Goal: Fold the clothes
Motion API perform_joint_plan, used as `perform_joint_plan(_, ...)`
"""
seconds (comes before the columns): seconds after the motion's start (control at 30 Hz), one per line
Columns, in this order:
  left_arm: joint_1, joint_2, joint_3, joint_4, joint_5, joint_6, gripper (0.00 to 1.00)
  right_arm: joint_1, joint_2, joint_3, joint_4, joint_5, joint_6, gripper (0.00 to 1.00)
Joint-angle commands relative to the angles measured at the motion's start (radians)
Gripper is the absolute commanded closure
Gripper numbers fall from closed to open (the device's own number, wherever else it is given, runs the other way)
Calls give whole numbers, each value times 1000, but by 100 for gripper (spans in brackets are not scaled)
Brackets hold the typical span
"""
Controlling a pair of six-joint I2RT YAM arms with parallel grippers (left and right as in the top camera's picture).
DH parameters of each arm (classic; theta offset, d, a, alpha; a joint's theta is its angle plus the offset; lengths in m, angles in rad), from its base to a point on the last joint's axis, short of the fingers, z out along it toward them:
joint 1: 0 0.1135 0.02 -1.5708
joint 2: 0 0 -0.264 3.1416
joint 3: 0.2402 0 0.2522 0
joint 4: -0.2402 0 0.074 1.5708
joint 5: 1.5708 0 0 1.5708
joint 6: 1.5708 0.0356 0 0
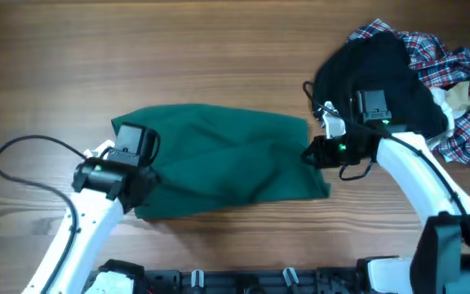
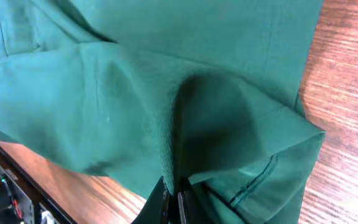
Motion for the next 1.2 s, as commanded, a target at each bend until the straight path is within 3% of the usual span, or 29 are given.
perform_joint_plan(0.0,-3,76,-8,11,-41,-27,96,3,-3,8,39,-13,-6,96)
perform_joint_plan(0.1,-3,89,-7,85,50,-1,96,3,-42,31,41,-13,-27,96)
perform_joint_plan(0.17,-3,86,-7,187,181,126,92,3,-78,53,40,-13,-27,91)
perform_joint_plan(0.23,-3,86,-7,290,285,264,53,3,-130,96,10,-14,-36,82)
perform_joint_plan(0.27,-3,86,-5,318,291,293,46,5,-150,114,-7,-14,-50,81)
perform_joint_plan(0.5,23,71,121,342,287,337,40,157,-246,159,-17,-24,-35,73)
perform_joint_plan(0.63,161,23,209,296,316,337,34,330,-243,159,97,-13,83,67)
perform_joint_plan(0.7,275,-13,209,247,317,336,32,417,-227,159,151,-1,138,57)
perform_joint_plan(0.83,601,-48,209,201,387,326,19,584,-119,159,272,16,218,48)
perform_joint_plan(0.97,848,-45,209,185,448,342,16,748,29,159,446,68,263,27)
perform_joint_plan(1.17,986,-45,209,157,447,357,15,886,174,159,677,177,369,23)
